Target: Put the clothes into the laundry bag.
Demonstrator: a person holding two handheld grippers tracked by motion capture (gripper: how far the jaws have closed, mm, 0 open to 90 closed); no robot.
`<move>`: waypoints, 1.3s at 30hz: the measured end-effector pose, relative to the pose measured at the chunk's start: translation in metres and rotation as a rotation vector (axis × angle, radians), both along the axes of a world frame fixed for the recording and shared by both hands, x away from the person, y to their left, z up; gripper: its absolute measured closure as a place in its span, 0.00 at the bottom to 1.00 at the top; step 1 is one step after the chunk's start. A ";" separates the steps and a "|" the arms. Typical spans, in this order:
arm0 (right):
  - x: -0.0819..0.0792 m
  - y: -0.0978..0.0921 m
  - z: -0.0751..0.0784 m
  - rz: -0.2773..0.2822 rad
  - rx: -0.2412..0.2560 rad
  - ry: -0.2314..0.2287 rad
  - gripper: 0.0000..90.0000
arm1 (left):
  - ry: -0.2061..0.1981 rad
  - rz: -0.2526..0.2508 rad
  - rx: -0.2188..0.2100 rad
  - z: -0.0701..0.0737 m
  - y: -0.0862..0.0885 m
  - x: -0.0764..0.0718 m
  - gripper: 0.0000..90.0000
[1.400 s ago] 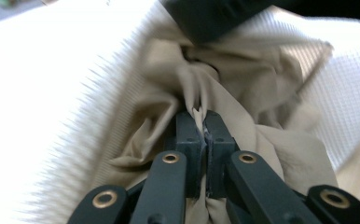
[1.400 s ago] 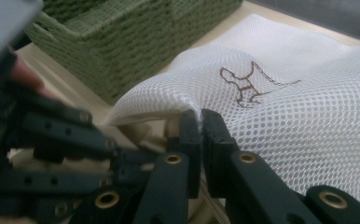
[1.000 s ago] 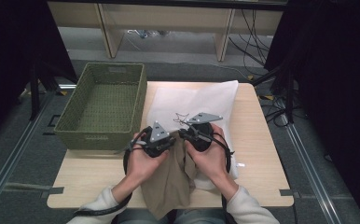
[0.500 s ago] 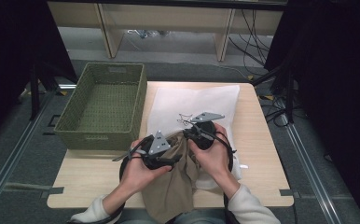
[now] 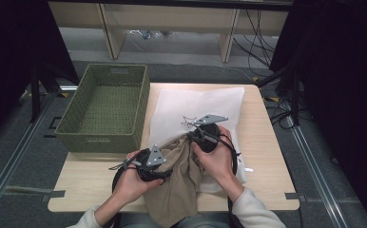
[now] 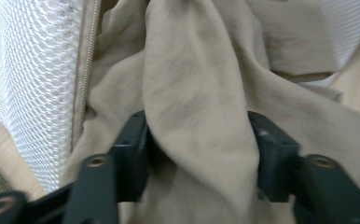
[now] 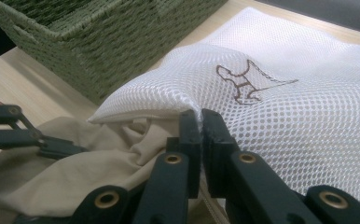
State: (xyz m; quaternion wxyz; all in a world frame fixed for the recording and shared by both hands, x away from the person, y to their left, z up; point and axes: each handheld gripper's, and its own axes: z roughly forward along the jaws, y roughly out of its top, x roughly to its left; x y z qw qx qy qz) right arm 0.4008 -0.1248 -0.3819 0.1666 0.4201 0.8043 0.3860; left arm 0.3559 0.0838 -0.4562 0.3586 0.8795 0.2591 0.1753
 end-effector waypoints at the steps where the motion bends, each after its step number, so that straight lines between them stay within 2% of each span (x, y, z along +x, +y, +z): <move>1: 0.000 0.000 0.001 0.000 -0.003 0.010 0.98 | -0.009 0.002 0.014 -0.001 -0.001 0.000 0.56; 5: 0.000 0.000 -0.001 -0.002 -0.006 0.010 0.98 | -0.010 0.012 0.027 -0.004 -0.003 0.003 0.68; 6: 0.002 -0.001 -0.001 0.017 -0.019 -0.010 0.98 | -0.011 0.005 0.046 -0.004 -0.003 0.003 0.70; 7: -0.001 0.002 -0.001 -0.012 0.005 0.020 0.98 | -0.009 0.012 0.043 -0.005 -0.003 0.003 0.73; 8: 0.001 0.000 -0.001 0.016 -0.014 -0.003 0.98 | -0.005 0.008 0.047 -0.006 -0.004 0.004 0.76; 9: 0.001 0.000 -0.001 0.018 -0.019 -0.002 0.98 | -0.003 0.013 0.050 -0.005 -0.004 0.004 0.79; 11: -0.001 0.003 -0.001 -0.003 -0.006 0.019 0.98 | 0.003 0.031 0.037 -0.004 -0.004 0.004 0.84; 12: -0.002 0.003 0.000 -0.003 -0.003 0.022 0.98 | -0.009 0.024 0.032 -0.002 -0.003 0.004 0.86; 13: -0.001 0.002 -0.001 0.009 -0.011 0.012 0.98 | -0.010 0.031 0.021 0.000 -0.002 0.004 0.88; 15: -0.001 0.003 -0.001 0.009 -0.010 0.011 0.98 | -0.009 0.033 -0.015 0.006 -0.001 0.003 0.91; 16: -0.001 0.002 -0.001 0.009 -0.010 0.011 0.98 | -0.012 0.063 -0.073 0.008 -0.002 0.001 0.92; 17: -0.001 0.002 -0.001 0.011 -0.011 0.010 0.98 | -0.005 0.058 -0.099 0.011 -0.002 0.001 0.92; 18: -0.002 0.002 -0.001 0.003 -0.007 0.019 0.98 | 0.016 0.051 -0.143 0.014 -0.001 0.002 0.92; 20: -0.001 0.003 -0.001 0.008 -0.008 0.008 0.98 | 0.038 0.052 -0.193 0.017 0.000 0.003 0.93; 21: -0.002 0.003 0.000 0.003 -0.006 0.010 0.98 | 0.028 0.054 -0.199 0.020 0.000 0.004 0.93; 22: -0.001 0.002 -0.001 0.009 -0.012 0.002 0.98 | 0.045 0.054 -0.249 0.023 -0.002 0.002 0.93; 23: -0.002 0.003 0.000 0.004 -0.007 0.009 0.98 | 0.048 0.045 -0.249 0.025 -0.002 0.001 0.93; 26: -0.001 0.002 0.000 0.035 -0.021 -0.033 0.98 | 0.033 0.040 -0.301 0.034 -0.009 -0.002 0.94; 28: -0.003 0.004 0.002 0.017 -0.004 -0.027 0.98 | 0.021 0.044 -0.306 0.040 -0.011 -0.001 0.94; 29: -0.003 0.003 0.002 0.038 -0.003 -0.031 0.98 | 0.020 0.052 -0.316 0.043 -0.012 0.000 0.94; 30: -0.005 0.003 0.004 0.024 0.003 -0.037 0.98 | 0.007 0.048 -0.317 0.046 -0.012 0.002 0.94; 32: -0.006 0.004 0.007 0.040 0.012 -0.067 0.98 | -0.017 0.062 -0.310 0.052 -0.011 0.004 0.94; 35: -0.009 0.005 0.010 0.037 0.039 -0.074 0.98 | -0.049 0.076 -0.282 0.058 -0.010 0.007 0.94; 36: -0.008 0.005 0.011 0.057 0.024 -0.093 0.98 | -0.051 0.082 -0.266 0.059 -0.011 0.007 0.94; 37: -0.009 0.006 0.012 0.058 0.027 -0.089 0.98 | -0.059 0.076 -0.246 0.058 -0.013 0.008 0.94; 38: -0.010 0.007 0.012 0.045 0.036 -0.065 0.98 | -0.068 0.036 -0.224 0.056 -0.015 0.011 0.94; 39: -0.010 0.007 0.011 0.044 0.036 -0.064 0.98 | -0.073 0.043 -0.197 0.053 -0.015 0.012 0.94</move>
